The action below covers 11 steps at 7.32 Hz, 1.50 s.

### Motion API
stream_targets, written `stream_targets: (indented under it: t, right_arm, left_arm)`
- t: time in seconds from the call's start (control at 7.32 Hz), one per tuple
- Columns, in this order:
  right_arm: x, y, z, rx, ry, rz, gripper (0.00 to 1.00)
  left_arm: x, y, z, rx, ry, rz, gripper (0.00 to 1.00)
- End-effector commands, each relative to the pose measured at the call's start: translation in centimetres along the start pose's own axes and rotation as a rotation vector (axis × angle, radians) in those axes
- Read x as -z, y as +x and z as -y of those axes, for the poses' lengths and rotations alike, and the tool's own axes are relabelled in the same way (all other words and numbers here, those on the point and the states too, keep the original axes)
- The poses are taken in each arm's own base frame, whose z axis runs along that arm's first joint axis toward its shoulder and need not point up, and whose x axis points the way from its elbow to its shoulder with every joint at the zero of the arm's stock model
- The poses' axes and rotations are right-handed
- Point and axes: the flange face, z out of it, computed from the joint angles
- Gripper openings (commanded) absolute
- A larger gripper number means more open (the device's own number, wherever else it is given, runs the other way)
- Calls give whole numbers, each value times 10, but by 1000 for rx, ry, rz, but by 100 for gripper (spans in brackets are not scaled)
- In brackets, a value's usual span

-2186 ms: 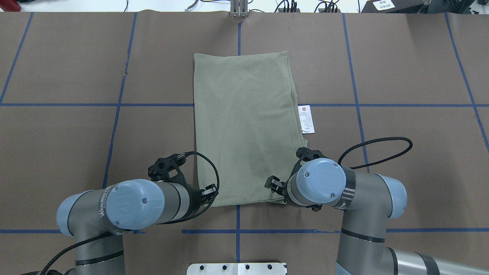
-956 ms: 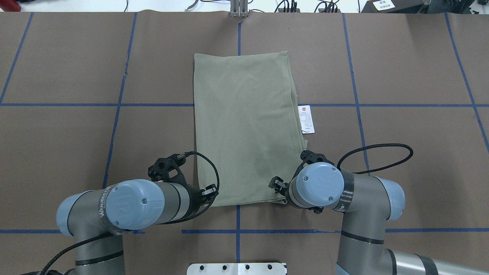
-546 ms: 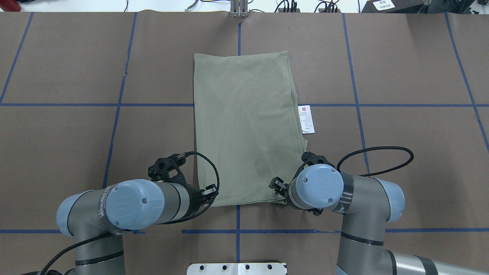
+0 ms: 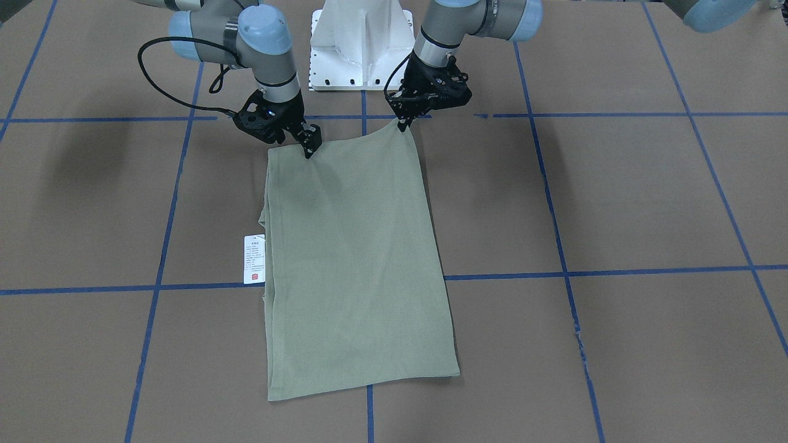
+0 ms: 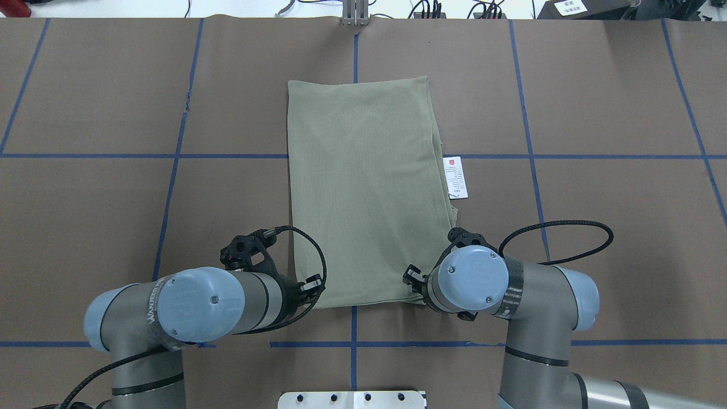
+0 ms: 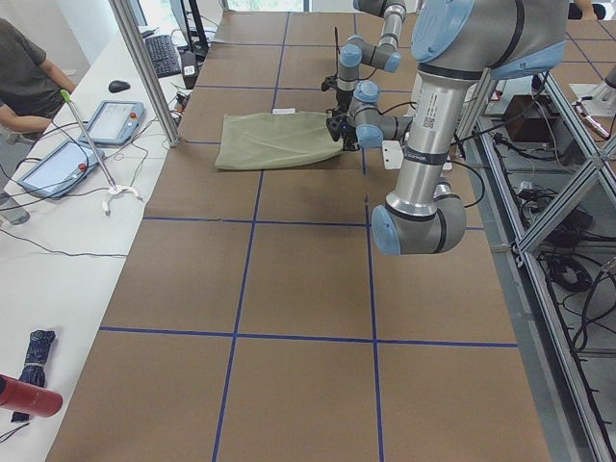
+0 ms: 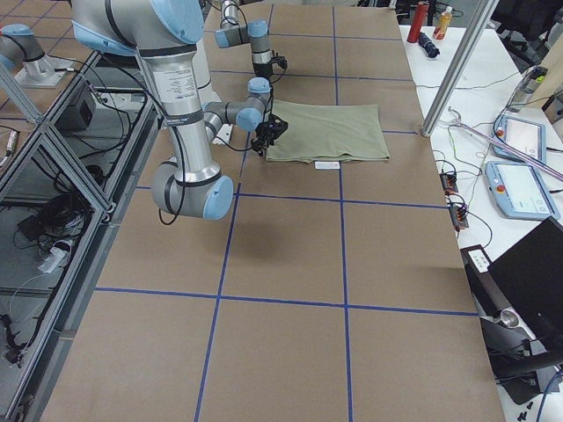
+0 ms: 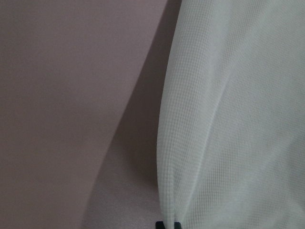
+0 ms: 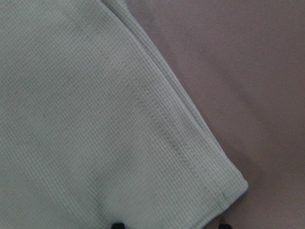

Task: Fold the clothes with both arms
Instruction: 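Grasp the shirt's nearest edge corners with both grippers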

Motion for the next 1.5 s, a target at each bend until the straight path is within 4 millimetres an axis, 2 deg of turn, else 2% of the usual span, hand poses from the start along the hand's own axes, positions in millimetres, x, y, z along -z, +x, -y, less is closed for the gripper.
stream_targets:
  t: [0.0,0.14,0.55,0.96,1.09,1.37]
  right_arm:
    - [1,-2,-2,2,-3,3,14]
    - [5,-4,-4,4,-8,12,0]
    - [19,-11,0,-4,-9,41,0]
    - [39,-24,-8,-87,-30,84,0]
    - [47,-24,-11,-79,-41,97,0]
    - [86,-16,-32,-50,-100,155,0]
  left_arm:
    - [-1,0,0,0,0,1,0]
    - [-1,0,0,0,0,1,0]
    - [-1,-1,0,0,1,2,0]
    - [2,0,1,-1,0,-4,0]
    - [13,-3,-1,-3,-6,-16,0]
    - [55,-17,-2,-4,-14,-28,0]
